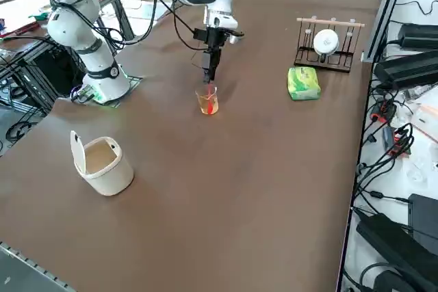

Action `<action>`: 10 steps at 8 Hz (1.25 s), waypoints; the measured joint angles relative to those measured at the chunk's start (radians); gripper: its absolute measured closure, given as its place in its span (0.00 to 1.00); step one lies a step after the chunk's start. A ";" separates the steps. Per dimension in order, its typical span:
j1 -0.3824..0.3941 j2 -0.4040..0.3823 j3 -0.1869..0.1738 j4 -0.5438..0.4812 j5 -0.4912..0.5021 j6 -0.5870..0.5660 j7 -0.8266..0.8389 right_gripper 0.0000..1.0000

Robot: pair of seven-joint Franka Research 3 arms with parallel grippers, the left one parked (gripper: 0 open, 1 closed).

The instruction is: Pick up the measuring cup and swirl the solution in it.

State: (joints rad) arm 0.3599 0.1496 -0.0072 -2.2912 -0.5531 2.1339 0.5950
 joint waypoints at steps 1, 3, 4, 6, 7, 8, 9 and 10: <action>0.000 0.001 0.000 0.001 -0.001 0.001 0.001 0.48; 0.000 0.001 0.000 0.002 -0.002 0.001 0.002 0.53; 0.000 0.001 0.000 0.002 -0.002 0.001 0.003 0.53; 0.000 0.001 0.000 0.002 -0.003 0.001 0.007 0.57; 0.000 0.001 0.000 0.002 -0.003 0.001 0.012 0.62; 0.001 0.001 0.000 0.002 -0.003 0.001 0.014 0.66; 0.001 0.001 0.000 0.002 -0.003 0.000 0.016 0.70; 0.001 0.001 0.001 0.002 -0.003 0.000 0.016 0.78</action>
State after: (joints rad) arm 0.3607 0.1502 -0.0065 -2.2893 -0.5559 2.1337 0.6113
